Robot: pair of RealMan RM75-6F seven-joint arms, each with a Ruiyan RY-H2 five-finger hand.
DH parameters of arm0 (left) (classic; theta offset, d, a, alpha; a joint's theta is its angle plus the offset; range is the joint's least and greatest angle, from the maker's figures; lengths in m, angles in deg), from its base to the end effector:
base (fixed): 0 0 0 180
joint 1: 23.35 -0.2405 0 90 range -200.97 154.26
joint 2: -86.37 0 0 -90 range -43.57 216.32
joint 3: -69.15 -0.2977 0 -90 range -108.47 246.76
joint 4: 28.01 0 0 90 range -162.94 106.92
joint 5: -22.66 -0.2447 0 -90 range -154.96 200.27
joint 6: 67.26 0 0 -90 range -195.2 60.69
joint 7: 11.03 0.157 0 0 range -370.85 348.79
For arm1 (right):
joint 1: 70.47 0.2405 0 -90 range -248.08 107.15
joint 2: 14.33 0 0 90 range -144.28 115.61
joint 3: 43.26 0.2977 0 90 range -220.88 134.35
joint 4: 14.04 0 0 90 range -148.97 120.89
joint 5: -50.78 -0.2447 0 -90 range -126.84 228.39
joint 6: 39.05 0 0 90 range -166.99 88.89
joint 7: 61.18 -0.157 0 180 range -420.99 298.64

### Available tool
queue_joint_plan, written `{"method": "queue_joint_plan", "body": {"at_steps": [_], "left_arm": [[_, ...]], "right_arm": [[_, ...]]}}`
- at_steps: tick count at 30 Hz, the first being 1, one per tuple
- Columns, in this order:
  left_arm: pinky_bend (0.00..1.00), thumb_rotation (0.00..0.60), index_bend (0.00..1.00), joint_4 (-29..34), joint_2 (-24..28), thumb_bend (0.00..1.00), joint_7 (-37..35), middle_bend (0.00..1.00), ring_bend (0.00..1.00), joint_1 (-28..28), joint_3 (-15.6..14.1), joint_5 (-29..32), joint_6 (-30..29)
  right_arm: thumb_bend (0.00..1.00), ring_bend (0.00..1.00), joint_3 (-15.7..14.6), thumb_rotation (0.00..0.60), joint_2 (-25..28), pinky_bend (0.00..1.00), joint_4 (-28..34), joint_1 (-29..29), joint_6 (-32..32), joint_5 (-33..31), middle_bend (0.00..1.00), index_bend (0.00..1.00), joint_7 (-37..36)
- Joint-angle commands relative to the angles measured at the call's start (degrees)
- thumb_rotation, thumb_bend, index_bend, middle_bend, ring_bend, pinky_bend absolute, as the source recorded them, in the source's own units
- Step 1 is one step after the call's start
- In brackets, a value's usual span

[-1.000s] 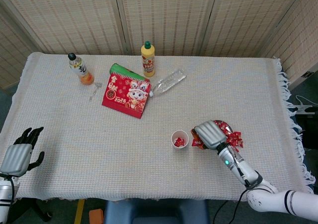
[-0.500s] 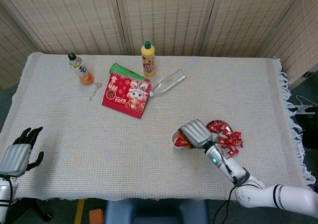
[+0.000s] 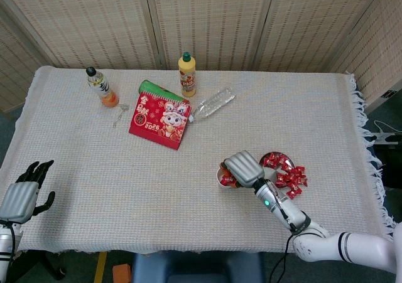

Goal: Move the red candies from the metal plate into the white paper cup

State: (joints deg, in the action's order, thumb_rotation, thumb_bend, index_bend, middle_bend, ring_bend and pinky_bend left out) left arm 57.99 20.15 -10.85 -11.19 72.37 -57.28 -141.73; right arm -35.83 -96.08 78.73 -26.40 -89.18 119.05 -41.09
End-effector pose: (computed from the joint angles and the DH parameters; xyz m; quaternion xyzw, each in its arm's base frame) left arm -0.3816 0.2507 0.1272 -0.6266 -0.4026 -0.3356 0.5768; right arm -0.1571 -0.3690 -0.0391 0.8019 -0.3378 0.3440 0.3528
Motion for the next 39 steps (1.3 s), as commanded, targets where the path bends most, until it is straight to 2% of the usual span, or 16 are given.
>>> {"method": "queue_joint_plan", "body": {"at_steps": [1, 5, 7, 10, 13, 27, 39], "left_arm": [[0.23, 0.6, 0.0, 0.0, 0.0, 0.46, 0.0, 0.09, 0.04, 0.0, 0.0, 0.0, 0.0], [0.23, 0.6, 0.0, 0.1, 0.0, 0.46, 0.0, 0.09, 0.06, 0.0, 0.0, 0.0, 0.0], [0.23, 0.6, 0.0, 0.2, 0.1, 0.46, 0.1, 0.1, 0.07, 0.0, -0.1, -0.1, 0.0], [0.23, 0.6, 0.0, 0.4, 0.2, 0.46, 0.2, 0.1, 0.07, 0.0, -0.2, 0.0, 0.1], [0.23, 0.6, 0.0, 0.5, 0.2, 0.46, 0.2, 0.1, 0.07, -0.1, -0.1, 0.0, 0.0], [0.23, 0.6, 0.0, 0.4, 0.4, 0.46, -0.3, 0.1, 0.07, -0.1, -0.2, -0.2, 0.1], [0.23, 0.6, 0.0, 0.3, 0.4, 0.46, -0.4, 0.1, 0.07, 0.0, -0.1, 0.0, 0.3]], "right_arm": [[0.35, 0.78, -0.4, 0.6, 0.2, 1.0, 0.1, -0.1, -0.3, 0.2, 0.84, 0.58, 0.5], [0.35, 0.78, -0.5, 0.6, 0.1, 1.0, 0.0, -0.1, -0.6, 0.2, 0.78, 0.5, 0.9], [0.35, 0.76, -0.7, 0.6, -0.1, 1.0, -0.2, -0.2, -1.2, 0.6, 0.68, 0.44, 1.4], [0.35, 0.76, -0.7, 0.6, -0.3, 1.0, -0.3, -0.4, -1.6, 0.6, 0.6, 0.38, 1.1], [0.35, 0.75, -0.6, 0.6, -0.4, 1.0, -0.3, -0.3, -1.7, 0.8, 0.56, 0.35, 0.6], [0.35, 0.75, -0.7, 0.6, -0.7, 1.0, -0.2, 0.0, -1.6, 0.4, 0.42, 0.25, 0.6], [0.35, 0.75, -1.1, 0.6, -0.4, 1.0, -0.5, -0.1, -2.1, 0.2, 0.35, 0.21, 1.6]]}}
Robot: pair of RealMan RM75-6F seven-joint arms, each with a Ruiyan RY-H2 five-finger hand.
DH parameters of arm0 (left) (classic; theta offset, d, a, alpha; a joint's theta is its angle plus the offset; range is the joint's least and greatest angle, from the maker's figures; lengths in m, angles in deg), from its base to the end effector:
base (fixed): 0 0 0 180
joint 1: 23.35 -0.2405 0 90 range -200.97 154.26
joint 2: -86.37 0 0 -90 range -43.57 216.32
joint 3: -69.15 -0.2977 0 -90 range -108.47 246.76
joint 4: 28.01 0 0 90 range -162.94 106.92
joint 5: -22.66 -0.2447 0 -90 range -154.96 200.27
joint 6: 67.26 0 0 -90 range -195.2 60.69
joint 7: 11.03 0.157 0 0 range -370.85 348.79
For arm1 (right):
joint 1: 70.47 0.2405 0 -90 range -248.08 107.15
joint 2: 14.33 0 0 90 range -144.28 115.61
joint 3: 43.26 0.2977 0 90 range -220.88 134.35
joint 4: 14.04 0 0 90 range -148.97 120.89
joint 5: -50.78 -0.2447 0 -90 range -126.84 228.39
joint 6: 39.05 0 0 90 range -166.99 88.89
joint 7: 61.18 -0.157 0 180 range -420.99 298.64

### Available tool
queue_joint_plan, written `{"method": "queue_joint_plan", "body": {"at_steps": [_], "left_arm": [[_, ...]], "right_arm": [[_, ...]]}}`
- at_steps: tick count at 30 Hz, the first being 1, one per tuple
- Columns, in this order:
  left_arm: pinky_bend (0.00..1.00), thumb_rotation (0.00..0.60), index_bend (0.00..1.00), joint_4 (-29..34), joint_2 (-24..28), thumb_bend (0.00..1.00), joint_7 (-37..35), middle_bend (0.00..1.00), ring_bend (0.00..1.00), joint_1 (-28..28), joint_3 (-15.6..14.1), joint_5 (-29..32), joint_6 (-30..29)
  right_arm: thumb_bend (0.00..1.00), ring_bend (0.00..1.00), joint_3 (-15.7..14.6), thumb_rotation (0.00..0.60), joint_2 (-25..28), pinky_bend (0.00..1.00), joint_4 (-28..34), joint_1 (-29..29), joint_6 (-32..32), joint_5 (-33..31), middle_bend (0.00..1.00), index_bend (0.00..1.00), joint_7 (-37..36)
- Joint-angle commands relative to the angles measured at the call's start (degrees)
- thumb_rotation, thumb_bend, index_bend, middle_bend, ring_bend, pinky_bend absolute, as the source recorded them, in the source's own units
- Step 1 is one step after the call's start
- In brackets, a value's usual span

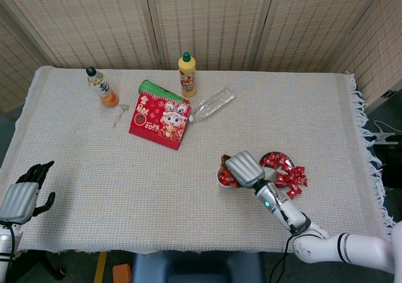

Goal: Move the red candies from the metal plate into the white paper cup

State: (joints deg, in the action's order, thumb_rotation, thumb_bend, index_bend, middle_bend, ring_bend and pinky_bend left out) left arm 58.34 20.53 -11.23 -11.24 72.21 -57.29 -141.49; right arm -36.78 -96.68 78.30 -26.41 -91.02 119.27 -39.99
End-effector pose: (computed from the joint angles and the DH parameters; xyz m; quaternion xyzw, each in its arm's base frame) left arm -0.3818 0.2494 0.1281 -0.6266 -0.4065 -0.3349 0.5745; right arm -0.1593 -0.3671 -0.0406 0.8021 -0.3271 0.3447 0.3617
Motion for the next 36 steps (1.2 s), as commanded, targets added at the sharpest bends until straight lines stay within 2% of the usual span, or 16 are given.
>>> {"method": "queue_joint_plan", "body": {"at_steps": [1, 11, 17, 28, 36], "left_arm": [[0.23, 0.6, 0.0, 0.0, 0.0, 0.46, 0.0, 0.1, 0.07, 0.0, 0.0, 0.0, 0.1], [0.23, 0.6, 0.0, 0.0, -0.1, 0.46, 0.3, 0.1, 0.07, 0.1, 0.0, 0.1, 0.2], [0.23, 0.6, 0.0, -0.1, 0.0, 0.46, -0.1, 0.1, 0.07, 0.1, 0.0, 0.0, 0.3], [0.23, 0.6, 0.0, -0.3, 0.0, 0.46, -0.6, 0.1, 0.07, 0.2, -0.1, -0.3, 0.3], [0.23, 0.6, 0.0, -0.3, -0.1, 0.46, -0.5, 0.1, 0.07, 0.2, 0.0, -0.2, 0.3]], "right_arm": [[0.35, 0.75, -0.2, 0.6, 0.3, 1.0, -0.1, -0.2, -0.4, -0.1, 0.34, 0.2, 0.9], [0.35, 0.72, -0.6, 0.6, 0.5, 1.0, 0.2, 0.5, -0.2, -4.1, 0.23, 0.09, 6.8], [0.32, 0.72, -0.5, 0.6, 0.6, 1.0, 1.0, 1.1, 0.1, -5.9, 0.16, 0.0, 8.5], [0.23, 0.7, -0.8, 0.6, 1.2, 1.0, 2.1, 2.0, 0.4, -9.0, 0.08, 0.0, 11.2], [0.22, 0.7, -0.7, 0.6, 1.6, 1.0, 2.6, 1.9, -0.6, -8.3, 0.07, 0.0, 9.7]]}}
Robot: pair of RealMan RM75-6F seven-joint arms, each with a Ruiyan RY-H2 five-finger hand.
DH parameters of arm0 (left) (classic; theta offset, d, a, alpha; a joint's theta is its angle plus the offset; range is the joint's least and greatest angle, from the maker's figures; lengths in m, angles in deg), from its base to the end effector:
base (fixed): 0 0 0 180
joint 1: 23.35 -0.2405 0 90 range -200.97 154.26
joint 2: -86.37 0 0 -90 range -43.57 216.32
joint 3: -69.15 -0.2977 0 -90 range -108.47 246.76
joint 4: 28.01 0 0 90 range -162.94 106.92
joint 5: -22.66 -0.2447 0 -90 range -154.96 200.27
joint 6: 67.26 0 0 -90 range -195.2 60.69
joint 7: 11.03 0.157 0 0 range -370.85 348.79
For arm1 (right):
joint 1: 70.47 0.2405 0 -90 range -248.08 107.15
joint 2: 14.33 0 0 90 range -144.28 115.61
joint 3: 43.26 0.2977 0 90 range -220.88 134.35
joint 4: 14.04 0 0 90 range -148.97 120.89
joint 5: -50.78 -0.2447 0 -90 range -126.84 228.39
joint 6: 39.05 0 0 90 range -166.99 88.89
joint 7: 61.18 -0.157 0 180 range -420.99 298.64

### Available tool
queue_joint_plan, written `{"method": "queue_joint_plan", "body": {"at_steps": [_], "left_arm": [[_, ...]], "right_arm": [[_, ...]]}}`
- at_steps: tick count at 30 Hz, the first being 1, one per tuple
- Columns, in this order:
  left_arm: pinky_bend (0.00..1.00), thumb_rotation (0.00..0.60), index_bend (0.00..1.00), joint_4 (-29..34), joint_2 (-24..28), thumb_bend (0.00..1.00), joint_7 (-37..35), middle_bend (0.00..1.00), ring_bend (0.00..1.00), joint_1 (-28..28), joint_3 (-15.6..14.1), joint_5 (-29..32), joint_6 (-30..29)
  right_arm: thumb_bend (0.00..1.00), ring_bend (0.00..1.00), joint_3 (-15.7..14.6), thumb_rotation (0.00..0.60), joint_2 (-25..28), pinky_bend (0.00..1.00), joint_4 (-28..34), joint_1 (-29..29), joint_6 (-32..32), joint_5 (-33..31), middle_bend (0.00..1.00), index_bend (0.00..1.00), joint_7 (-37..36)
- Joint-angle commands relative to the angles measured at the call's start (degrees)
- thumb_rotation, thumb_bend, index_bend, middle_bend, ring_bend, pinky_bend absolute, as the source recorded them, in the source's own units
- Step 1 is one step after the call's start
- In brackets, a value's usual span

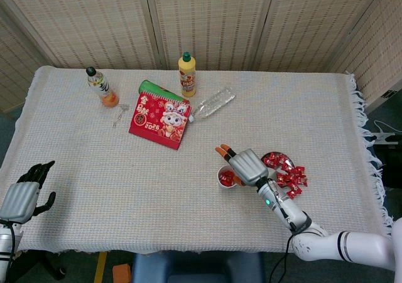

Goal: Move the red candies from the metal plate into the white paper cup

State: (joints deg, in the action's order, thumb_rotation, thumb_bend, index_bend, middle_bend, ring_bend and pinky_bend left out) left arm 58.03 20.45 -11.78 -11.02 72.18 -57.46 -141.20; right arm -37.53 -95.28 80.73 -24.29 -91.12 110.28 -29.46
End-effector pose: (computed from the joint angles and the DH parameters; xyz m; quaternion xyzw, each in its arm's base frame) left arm -0.3820 0.2509 0.1274 -0.6276 -0.4079 -0.3362 0.5715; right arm -0.1618 -0.3717 -0.0360 0.8134 -0.3080 0.2940 0.3964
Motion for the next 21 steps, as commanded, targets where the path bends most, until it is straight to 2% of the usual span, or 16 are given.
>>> {"method": "queue_joint_plan", "body": {"at_steps": [1, 10, 13, 18, 20, 21], "left_arm": [[0.23, 0.6, 0.0, 0.0, 0.0, 0.46, 0.0, 0.1, 0.07, 0.0, 0.0, 0.0, 0.0], [0.23, 0.6, 0.0, 0.2, -0.1, 0.46, 0.5, 0.1, 0.07, -0.1, -0.1, -0.2, -0.4], [0.23, 0.6, 0.0, 0.3, -0.2, 0.46, 0.8, 0.1, 0.07, -0.2, -0.1, -0.3, -0.6], [0.23, 0.6, 0.0, 0.4, -0.4, 0.46, 1.8, 0.1, 0.07, -0.2, -0.2, -0.3, -0.7], [0.23, 0.6, 0.0, 0.5, -0.5, 0.46, 2.1, 0.1, 0.07, -0.2, -0.2, -0.3, -0.8], [0.23, 0.6, 0.0, 0.6, -0.6, 0.46, 2.3, 0.1, 0.07, -0.2, -0.2, -0.3, -0.8]], "right_arm": [[0.22, 0.7, 0.1, 0.6, 0.4, 1.0, 0.3, -0.4, -0.8, 1.2, 0.07, 0.0, -1.4], [0.2, 0.59, 1.0, 0.6, 2.5, 1.0, 0.0, -3.9, -5.8, 9.3, 0.06, 0.0, -11.9], [0.2, 0.52, -0.1, 0.6, 3.8, 0.94, -1.0, -5.4, -6.8, 11.7, 0.06, 0.0, -14.1], [0.2, 0.42, -2.6, 0.6, 6.6, 0.88, -2.3, -8.1, -8.6, 13.6, 0.06, 0.0, -12.9], [0.2, 0.42, -3.6, 0.6, 7.4, 0.88, -2.7, -9.5, -10.1, 14.5, 0.08, 0.0, -12.0], [0.2, 0.42, -4.2, 0.6, 7.9, 0.88, -2.9, -10.4, -11.1, 15.1, 0.15, 0.01, -11.8]]}}
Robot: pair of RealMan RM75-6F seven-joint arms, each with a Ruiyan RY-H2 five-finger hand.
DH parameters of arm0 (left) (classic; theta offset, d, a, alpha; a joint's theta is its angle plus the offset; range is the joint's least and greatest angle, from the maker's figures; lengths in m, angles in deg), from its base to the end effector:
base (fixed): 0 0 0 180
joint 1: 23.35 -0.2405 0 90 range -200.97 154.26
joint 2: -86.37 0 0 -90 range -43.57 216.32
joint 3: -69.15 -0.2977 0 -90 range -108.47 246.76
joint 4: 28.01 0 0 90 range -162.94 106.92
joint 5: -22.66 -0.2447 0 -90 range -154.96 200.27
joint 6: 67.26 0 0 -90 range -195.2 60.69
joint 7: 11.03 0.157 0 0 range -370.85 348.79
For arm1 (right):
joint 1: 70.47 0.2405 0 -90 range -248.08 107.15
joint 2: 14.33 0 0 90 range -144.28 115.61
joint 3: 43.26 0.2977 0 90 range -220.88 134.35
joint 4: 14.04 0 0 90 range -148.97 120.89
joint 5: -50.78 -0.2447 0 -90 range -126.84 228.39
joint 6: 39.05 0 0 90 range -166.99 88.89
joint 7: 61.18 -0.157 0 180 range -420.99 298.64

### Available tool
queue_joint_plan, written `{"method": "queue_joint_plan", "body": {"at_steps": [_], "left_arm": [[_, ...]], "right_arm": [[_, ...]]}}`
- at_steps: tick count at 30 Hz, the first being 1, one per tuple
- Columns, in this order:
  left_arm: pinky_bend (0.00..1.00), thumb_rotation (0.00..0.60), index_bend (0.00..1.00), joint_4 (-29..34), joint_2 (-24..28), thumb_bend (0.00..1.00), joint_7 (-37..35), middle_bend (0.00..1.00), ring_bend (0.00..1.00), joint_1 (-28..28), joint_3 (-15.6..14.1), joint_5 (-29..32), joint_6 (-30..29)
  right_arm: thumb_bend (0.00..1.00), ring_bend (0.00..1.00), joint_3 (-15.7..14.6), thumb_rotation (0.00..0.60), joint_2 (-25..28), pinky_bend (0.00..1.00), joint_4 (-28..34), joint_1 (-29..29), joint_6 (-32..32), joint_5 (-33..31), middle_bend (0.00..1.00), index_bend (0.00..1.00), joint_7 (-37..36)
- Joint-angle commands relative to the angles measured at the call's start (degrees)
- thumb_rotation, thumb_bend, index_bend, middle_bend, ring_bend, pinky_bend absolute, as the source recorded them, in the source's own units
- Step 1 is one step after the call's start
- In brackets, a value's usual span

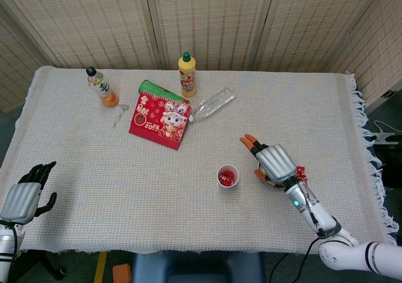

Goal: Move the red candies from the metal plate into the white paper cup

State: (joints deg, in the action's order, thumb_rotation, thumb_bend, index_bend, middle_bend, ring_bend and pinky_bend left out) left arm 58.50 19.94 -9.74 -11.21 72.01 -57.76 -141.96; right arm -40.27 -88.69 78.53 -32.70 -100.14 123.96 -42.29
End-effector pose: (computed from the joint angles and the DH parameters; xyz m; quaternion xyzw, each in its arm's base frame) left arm -0.3786 0.2485 0.1234 -0.6326 -0.3986 -0.3334 0.5743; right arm -0.2222 -0.3596 0.0245 0.7716 -0.3002 0.3398 0.4462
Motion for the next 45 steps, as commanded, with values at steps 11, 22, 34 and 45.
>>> {"method": "queue_joint_plan", "body": {"at_steps": [11, 22, 34, 45], "left_arm": [[0.23, 0.6, 0.0, 0.4, -0.7, 0.46, 2.3, 0.1, 0.07, 0.1, -0.2, 0.0, -0.1], [0.23, 0.6, 0.0, 0.7, -1.3, 0.46, 3.6, 0.1, 0.07, 0.4, -0.7, -0.5, 0.4], [0.23, 0.6, 0.0, 0.4, -1.5, 0.46, 3.7, 0.11, 0.07, 0.6, -0.7, -0.3, 1.0], [0.23, 0.6, 0.0, 0.3, -1.5, 0.46, 3.6, 0.11, 0.07, 0.8, -0.7, -0.1, 1.2]], "right_arm": [[0.2, 0.89, -7.2, 0.6, 6.3, 1.0, -1.2, -8.1, -4.1, 5.7, 0.94, 0.33, 1.0], [0.2, 0.96, -10.2, 0.6, 5.6, 1.0, -6.3, -13.8, -4.5, 6.8, 1.0, 0.33, -2.1], [0.2, 0.96, -8.5, 0.6, -2.5, 1.0, -18.7, -16.5, -4.7, 8.1, 1.0, 0.41, -6.6], [0.2, 0.96, -7.0, 0.6, -6.3, 1.0, -22.1, -16.1, -3.5, 9.5, 1.0, 0.39, -6.6]]}}
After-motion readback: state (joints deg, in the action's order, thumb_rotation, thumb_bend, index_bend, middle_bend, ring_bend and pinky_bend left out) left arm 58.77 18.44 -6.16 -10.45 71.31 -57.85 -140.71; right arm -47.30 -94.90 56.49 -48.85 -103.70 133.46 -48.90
